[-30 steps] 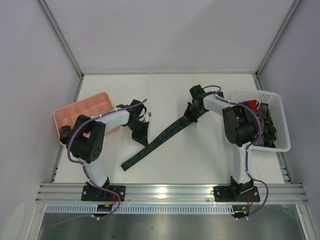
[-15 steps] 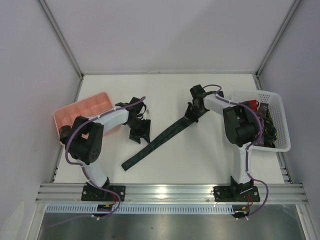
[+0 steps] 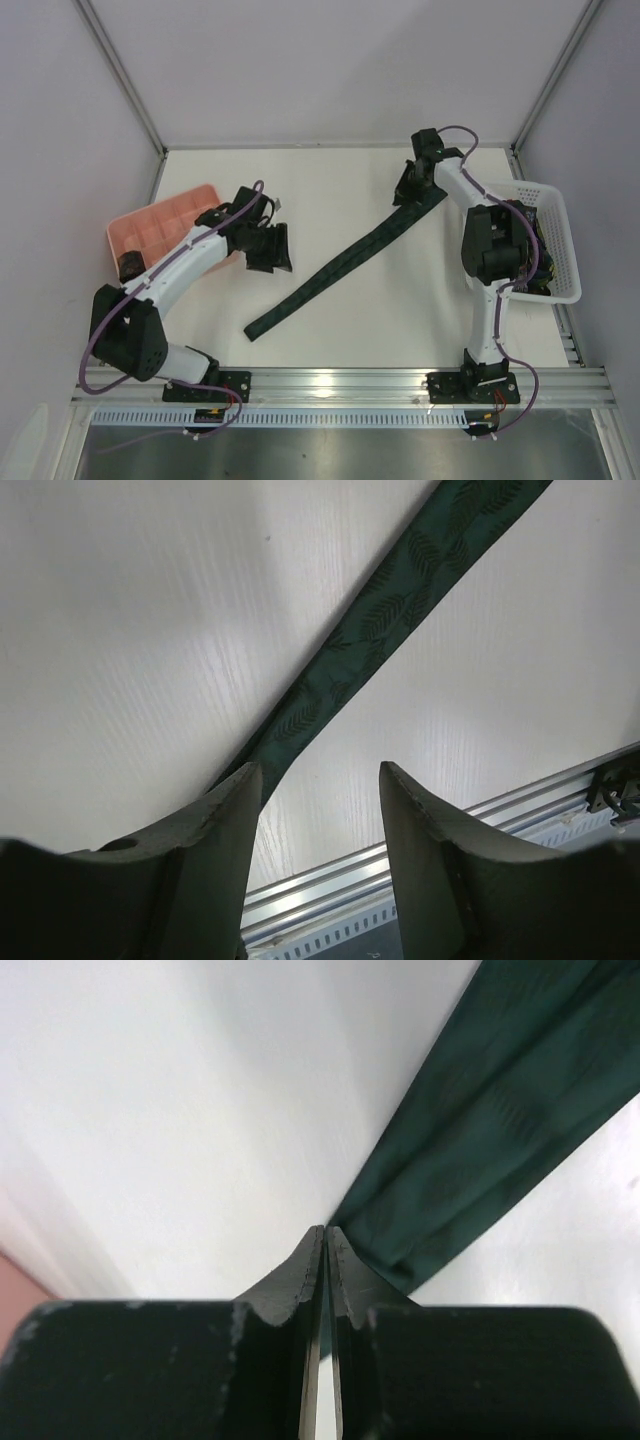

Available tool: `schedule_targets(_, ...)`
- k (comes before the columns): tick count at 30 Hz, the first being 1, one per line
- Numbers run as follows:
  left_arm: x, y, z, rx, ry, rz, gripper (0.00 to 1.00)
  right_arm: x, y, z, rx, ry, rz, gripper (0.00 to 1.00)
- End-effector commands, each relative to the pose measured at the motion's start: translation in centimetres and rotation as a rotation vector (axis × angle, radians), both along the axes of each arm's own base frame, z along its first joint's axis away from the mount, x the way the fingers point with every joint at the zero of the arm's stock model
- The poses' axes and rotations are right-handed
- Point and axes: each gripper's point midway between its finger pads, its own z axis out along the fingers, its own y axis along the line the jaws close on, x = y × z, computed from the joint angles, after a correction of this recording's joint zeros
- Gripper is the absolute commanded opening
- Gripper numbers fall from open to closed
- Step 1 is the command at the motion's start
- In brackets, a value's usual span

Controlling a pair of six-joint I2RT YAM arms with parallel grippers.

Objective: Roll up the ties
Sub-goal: Flatten the tie

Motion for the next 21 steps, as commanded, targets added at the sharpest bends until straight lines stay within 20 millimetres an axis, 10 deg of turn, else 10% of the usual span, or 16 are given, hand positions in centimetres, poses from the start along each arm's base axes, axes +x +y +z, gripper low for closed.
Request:
schedule_targets(1, -1.8, 0.0, -0.4, -0.038, 0.036, 0.05, 0.56, 2.6, -3.4, -2.5, -0.1, 0.009, -0.037, 0.09)
schedule_targets(14, -2.8, 1.2, 1.1, -0.135, 0.041, 0.2, 0.51, 6.0, -12.5, -8.7, -0.246, 0.088, -0.181, 0.12)
schedule_targets(21, -2.4, 2.9, 0.7, -0.135, 0.064, 0.337, 0.52, 9.7, -17.8, -5.7, -0.353, -0.021, -0.247, 0.15)
